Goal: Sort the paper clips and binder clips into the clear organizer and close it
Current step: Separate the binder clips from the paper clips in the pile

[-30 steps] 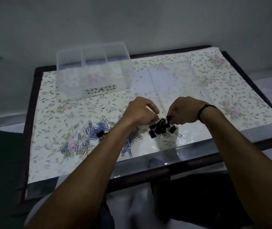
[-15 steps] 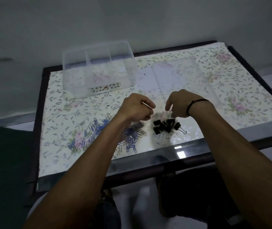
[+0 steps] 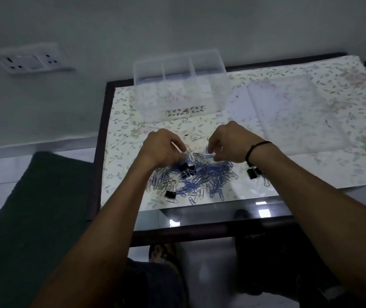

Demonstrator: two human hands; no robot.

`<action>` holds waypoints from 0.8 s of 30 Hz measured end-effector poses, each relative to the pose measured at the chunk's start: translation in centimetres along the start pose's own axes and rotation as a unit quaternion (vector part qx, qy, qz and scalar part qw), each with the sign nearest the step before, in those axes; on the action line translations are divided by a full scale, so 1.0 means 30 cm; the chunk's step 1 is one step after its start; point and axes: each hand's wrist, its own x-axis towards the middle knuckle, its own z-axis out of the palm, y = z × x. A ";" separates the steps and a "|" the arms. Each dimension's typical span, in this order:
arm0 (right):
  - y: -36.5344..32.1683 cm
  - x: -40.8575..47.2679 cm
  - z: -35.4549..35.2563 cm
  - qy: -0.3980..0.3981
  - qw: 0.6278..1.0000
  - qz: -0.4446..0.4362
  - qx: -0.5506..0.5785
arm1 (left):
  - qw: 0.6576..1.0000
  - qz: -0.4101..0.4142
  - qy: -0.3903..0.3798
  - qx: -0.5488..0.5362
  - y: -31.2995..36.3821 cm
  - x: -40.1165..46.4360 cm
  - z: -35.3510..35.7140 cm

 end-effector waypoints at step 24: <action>-0.177 0.050 0.090 -0.020 0.997 -0.068 -0.013 | 1.000 0.025 -0.005 0.012 -0.008 -0.023 -0.102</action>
